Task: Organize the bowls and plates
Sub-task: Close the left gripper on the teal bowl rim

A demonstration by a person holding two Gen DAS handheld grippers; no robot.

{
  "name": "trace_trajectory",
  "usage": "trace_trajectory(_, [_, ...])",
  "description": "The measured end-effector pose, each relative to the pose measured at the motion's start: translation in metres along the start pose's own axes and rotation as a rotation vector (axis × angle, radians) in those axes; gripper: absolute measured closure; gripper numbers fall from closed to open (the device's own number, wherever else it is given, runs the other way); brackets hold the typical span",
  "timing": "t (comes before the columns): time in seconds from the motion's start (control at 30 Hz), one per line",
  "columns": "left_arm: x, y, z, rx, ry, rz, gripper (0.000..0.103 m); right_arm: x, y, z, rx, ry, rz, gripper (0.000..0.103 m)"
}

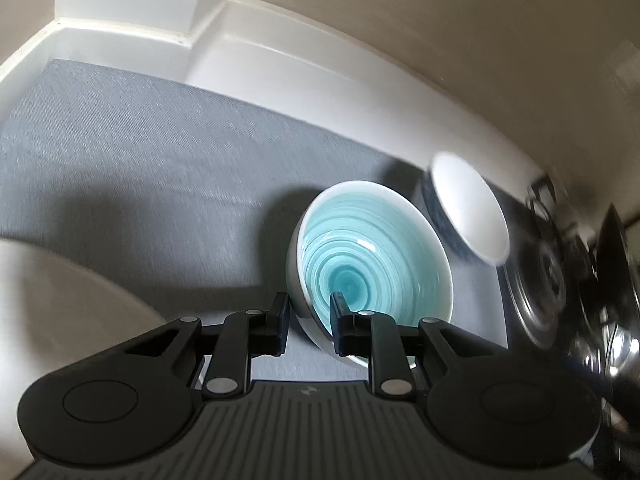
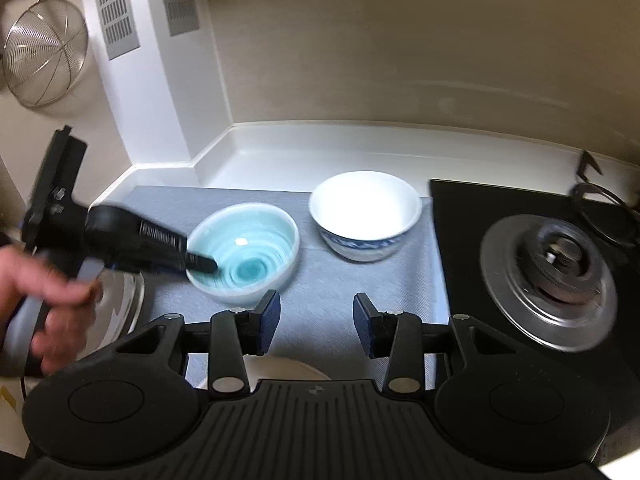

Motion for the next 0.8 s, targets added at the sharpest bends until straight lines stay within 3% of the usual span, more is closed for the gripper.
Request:
trace_trajectory(0.17, [0.004,-0.015,-0.013,-0.064,0.025,0.001,0.079,-0.021,0.021,0.011,0.037,-0.005,0.037,0.06])
trace_trajectory(0.4, [0.003,-0.016,-0.017,-0.076,0.043,-0.015,0.077,-0.059,0.045,0.017,0.044,-0.013,0.102,0.059])
trace_trajectory(0.57, [0.002,-0.017,-0.022,-0.097,0.063,-0.036,0.077,-0.084,0.052,0.017,0.043,-0.038,0.154,0.059])
trace_trajectory(0.8, [0.002,-0.015,-0.02,-0.121,0.073,-0.047,0.081,-0.108,0.052,0.015,0.022,-0.01,0.223,0.059])
Point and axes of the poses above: each gripper's, at about its wrist camera, not at the fingertips, and x roughly against the way its jaws point, z to its left, y to its top, the point moved 1 cm from there along -x, roughly the way its jaws point, and after that the axes turned 6 degrees about z, right-handed, at the moved point
